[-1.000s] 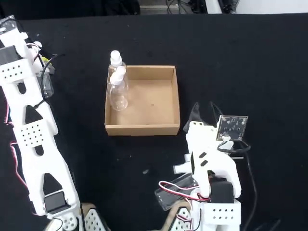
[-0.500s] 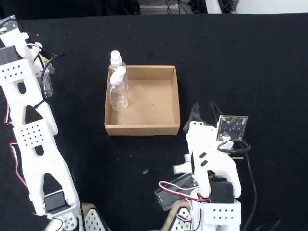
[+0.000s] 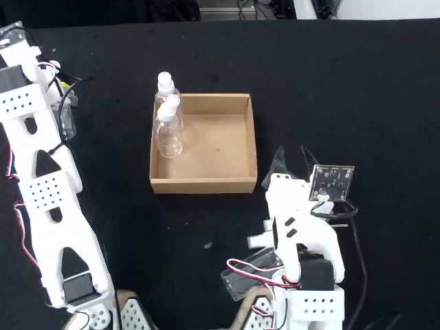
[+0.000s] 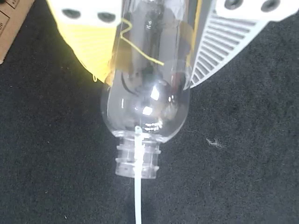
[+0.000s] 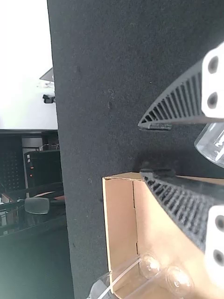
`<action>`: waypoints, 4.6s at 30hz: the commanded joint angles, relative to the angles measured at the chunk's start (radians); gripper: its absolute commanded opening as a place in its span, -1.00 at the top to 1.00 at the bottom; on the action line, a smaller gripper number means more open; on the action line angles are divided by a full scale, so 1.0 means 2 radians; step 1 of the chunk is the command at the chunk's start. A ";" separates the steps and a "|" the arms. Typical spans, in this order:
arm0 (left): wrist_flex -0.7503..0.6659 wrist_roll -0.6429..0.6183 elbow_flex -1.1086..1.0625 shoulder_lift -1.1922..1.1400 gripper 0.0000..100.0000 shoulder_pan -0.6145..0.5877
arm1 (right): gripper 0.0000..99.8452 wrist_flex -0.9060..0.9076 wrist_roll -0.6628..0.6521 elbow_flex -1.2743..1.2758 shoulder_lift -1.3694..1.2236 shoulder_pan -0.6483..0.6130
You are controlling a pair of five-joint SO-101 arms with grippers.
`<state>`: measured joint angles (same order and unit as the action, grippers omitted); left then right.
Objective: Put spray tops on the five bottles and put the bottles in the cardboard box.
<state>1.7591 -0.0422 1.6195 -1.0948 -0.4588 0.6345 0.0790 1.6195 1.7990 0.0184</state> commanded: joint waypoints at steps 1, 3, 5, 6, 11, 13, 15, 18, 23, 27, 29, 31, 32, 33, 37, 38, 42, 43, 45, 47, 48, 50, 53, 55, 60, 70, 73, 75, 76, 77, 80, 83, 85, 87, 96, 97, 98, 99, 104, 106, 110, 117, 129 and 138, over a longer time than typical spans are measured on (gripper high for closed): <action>0.003 0.002 0.021 0.074 0.94 0.000 | 0.74 -0.015 -0.004 -0.007 0.047 -0.005; 0.003 0.004 0.021 0.094 0.94 0.000 | 0.74 -0.015 -0.004 -0.007 0.047 -0.005; 0.003 0.005 0.021 0.106 0.93 0.001 | 0.74 -0.015 -0.004 -0.008 0.047 -0.005; 0.003 0.005 0.021 0.111 0.93 0.001 | 0.74 -0.015 -0.004 -0.008 0.047 -0.005; 0.003 0.005 0.021 0.120 0.93 0.000 | 0.74 -0.015 -0.004 -0.008 0.047 -0.005; 0.003 0.005 0.021 0.124 0.93 0.000 | 0.74 -0.015 -0.004 -0.008 0.047 -0.005; 0.003 0.004 0.021 0.141 0.93 0.001 | 0.74 -0.016 -0.004 -0.008 0.047 -0.005; 0.003 0.004 0.021 0.171 0.93 0.001 | 0.74 -0.016 -0.004 -0.008 0.047 -0.005; 0.003 0.006 -0.019 0.251 0.93 0.003 | 0.74 -0.016 -0.004 -0.008 0.047 -0.005; 0.003 0.004 -0.109 0.340 0.93 0.006 | 0.74 -0.016 -0.004 -0.008 0.047 -0.005; 0.002 0.003 -0.149 0.390 0.93 0.006 | 0.74 -0.016 -0.004 -0.008 0.047 -0.005; 0.002 0.003 -0.181 0.441 0.93 0.002 | 0.74 -0.016 -0.004 -0.008 0.047 -0.005; 0.001 0.005 -0.194 0.467 0.93 0.002 | 0.74 -0.016 -0.004 -0.008 0.047 -0.005; 0.001 0.007 -0.207 0.490 0.93 0.002 | 0.74 -0.016 -0.004 -0.008 0.047 -0.005; 0.000 0.008 -0.244 0.565 0.93 0.005 | 0.74 -0.016 -0.004 -0.008 0.047 -0.005; 0.000 0.007 -0.251 0.582 0.93 0.006 | 0.74 -0.016 -0.004 -0.008 0.047 -0.005; 0.000 0.003 -0.274 0.638 0.93 0.007 | 0.74 -0.016 -0.004 -0.007 0.047 -0.005; 0.000 0.003 -0.278 0.652 0.93 0.007 | 0.74 -0.016 -0.004 -0.007 0.047 -0.005; 0.000 0.003 -0.286 0.679 0.93 0.007 | 0.74 -0.016 -0.004 -0.007 0.047 -0.005; 0.000 0.003 -0.296 0.706 0.93 0.007 | 0.74 -0.016 -0.004 -0.007 0.047 -0.005; 0.000 0.003 -0.301 0.720 0.93 0.007 | 0.74 -0.016 -0.004 -0.007 0.047 -0.004; 0.000 0.003 -0.315 0.747 0.93 0.023 | 0.74 -0.016 -0.004 -0.007 0.047 -0.003; 0.000 0.003 -0.339 0.788 0.93 0.068 | 0.74 -0.016 -0.004 -0.007 0.047 -0.002; -0.001 0.003 -0.354 0.816 0.93 0.101 | 0.74 -0.016 -0.004 -0.007 0.047 -0.002; -0.002 0.003 -0.377 0.861 0.93 0.180 | 0.74 -0.013 -0.004 -0.007 0.046 -0.002; -0.002 0.003 -0.422 0.915 0.93 0.202 | 0.74 0.038 0.002 -0.072 0.047 0.068; -0.002 0.003 -0.435 0.937 0.93 0.202 | 0.74 0.074 -0.003 -0.123 0.046 0.071; -0.002 0.003 -0.449 0.958 0.93 0.202 | 0.74 0.087 -0.004 -0.158 0.046 0.071; -0.002 0.003 -0.458 0.970 0.93 0.202 | 0.74 0.091 -0.007 -0.176 0.046 0.071; -0.002 0.003 -0.467 0.982 0.93 0.202 | 0.74 0.097 -0.018 -0.193 0.046 0.071; -0.002 0.003 -0.504 1.015 0.93 0.202 | 0.74 0.114 -0.044 -0.244 0.046 0.070; -0.016 0.003 -0.551 1.035 0.93 0.202 | 0.74 0.127 -0.049 -0.293 0.045 0.069; -0.038 0.003 -0.592 1.049 0.93 0.202 | 0.74 0.130 -0.050 -0.323 0.045 0.068; -0.058 0.003 -0.626 1.063 0.93 0.203 | 0.74 0.130 -0.061 -0.349 0.042 0.068; -0.122 -0.021 -0.741 1.183 0.93 0.237 | 0.74 0.146 -0.068 -0.494 -0.115 0.068; -0.128 -0.015 -0.758 1.192 0.93 0.255 | 0.74 0.157 -0.066 -0.511 -0.133 0.068; -0.134 -0.010 -0.778 1.196 0.93 0.276 | 0.74 0.170 -0.066 -0.524 -0.147 0.068; -0.140 -0.008 -0.798 1.197 0.93 0.296 | 0.74 0.180 -0.066 -0.537 -0.155 0.068; -0.178 -0.008 -0.887 1.203 0.93 0.366 | 0.74 0.203 -0.070 -0.550 -0.168 0.071; -0.188 -0.008 -0.904 1.204 0.93 0.379 | 0.74 0.201 -0.071 -0.546 -0.171 0.071; -0.187 -0.008 -0.916 1.230 0.93 0.394 | 0.74 0.193 -0.089 -0.546 -0.194 0.071; -0.218 -0.008 -0.964 1.307 0.89 0.395 | 0.74 0.167 -0.141 -0.573 -0.265 0.069; -0.272 -0.008 -1.070 1.356 0.75 0.460 | 0.75 0.170 -0.150 -0.694 -0.352 0.071; -0.359 0.055 -1.196 1.361 0.75 0.582 | 0.75 0.272 -0.094 -0.788 -0.403 0.164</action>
<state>1.1239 0.0069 -0.6989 1.6241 0.6352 1.1239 -0.1250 0.1220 1.0196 0.2624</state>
